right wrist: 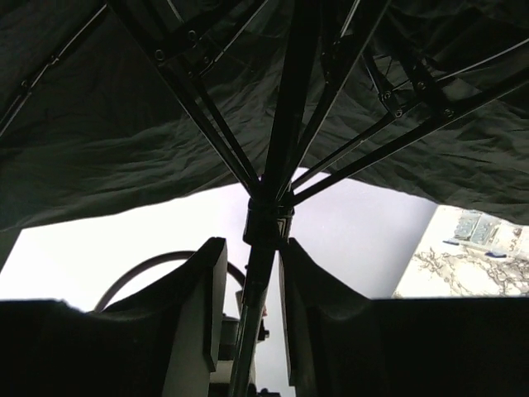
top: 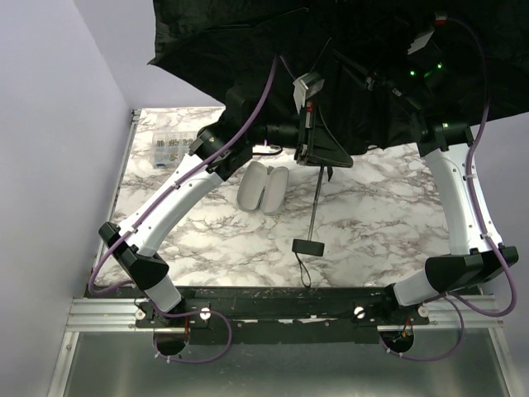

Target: Open the umbrella

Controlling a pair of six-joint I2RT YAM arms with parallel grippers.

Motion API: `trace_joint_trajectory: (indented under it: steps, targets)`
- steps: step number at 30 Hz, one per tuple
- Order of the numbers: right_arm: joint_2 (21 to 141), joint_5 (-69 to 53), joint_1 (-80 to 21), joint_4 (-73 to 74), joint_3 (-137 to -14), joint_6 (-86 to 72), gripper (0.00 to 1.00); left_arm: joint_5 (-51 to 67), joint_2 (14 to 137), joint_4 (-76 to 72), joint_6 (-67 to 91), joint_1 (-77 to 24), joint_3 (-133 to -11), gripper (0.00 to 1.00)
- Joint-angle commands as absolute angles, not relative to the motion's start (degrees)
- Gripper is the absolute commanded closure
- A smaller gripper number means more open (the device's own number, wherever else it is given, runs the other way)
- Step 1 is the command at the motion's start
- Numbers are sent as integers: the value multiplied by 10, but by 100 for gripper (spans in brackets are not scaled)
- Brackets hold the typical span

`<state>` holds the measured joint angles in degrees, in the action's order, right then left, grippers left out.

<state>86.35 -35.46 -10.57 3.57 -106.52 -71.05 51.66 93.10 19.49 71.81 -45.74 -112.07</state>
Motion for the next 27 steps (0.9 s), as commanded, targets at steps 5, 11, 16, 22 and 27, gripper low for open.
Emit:
trace_joint_trajectory:
  steps: [5,11,16,22,27]
  targets:
    - [858,-275,-103,75,-1069,-680,74,560,930,171,678,-493,-1155,100]
    - [837,-272,-103,79,-1057,-666,99,521,925,272,620,-494,-1172,74]
    - [813,-254,-103,94,-1058,-642,99,430,927,422,544,-494,-1218,34]
    - [787,-208,-103,112,-1056,-630,99,365,905,504,502,-507,-1211,15]
    - [783,-171,-103,127,-1069,-632,99,327,887,538,486,-542,-1177,23]
